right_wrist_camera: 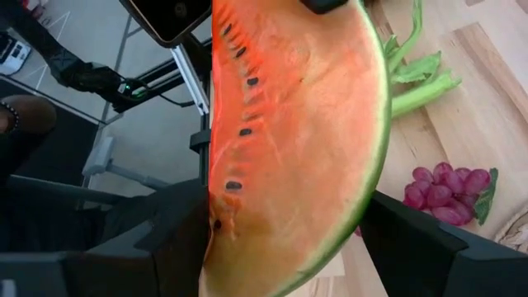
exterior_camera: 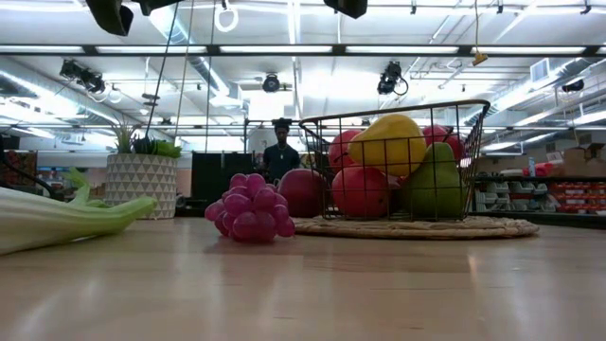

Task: Build produce basket
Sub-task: Put the red watermelon into the gold wire basket

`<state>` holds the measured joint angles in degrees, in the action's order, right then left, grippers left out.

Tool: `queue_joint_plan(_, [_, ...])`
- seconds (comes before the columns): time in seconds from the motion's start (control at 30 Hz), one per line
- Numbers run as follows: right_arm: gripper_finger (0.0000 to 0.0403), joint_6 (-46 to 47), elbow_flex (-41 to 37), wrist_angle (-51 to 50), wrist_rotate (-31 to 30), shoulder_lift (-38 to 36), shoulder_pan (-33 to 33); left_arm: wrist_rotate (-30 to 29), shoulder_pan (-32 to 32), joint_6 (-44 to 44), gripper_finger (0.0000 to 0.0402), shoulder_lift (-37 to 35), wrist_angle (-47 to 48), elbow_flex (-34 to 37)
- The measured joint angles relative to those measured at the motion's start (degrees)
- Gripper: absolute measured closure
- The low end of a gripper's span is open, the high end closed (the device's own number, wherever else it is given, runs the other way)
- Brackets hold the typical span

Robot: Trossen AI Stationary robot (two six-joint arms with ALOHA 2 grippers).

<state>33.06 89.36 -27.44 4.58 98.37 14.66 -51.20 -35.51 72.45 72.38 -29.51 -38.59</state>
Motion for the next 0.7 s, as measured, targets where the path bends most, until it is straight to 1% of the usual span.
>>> queue_joint_plan(0.33, [0.0109,0.2,0.0,0.0,0.0,0.0,-0.1,0.0,-0.1,-2.4,0.019,0.0,2.2,0.0])
queue_joint_plan(0.43, [0.0106,0.2,0.0,0.0,0.2,0.0,-0.1,0.0,-0.1,-2.6,0.0195,0.0,2.3,0.0])
queue_joint_plan(0.6, [0.0102,0.7,0.0,0.0,1.2,0.0,-0.1,0.2,-0.1,-2.8,0.0184,0.0,2.3,0.0])
queue_joint_plan(0.7, [0.0094,1.4,0.0,0.0,1.8,0.0,-0.5,0.2,-0.1,-2.9,0.0185,0.0,2.3,0.0])
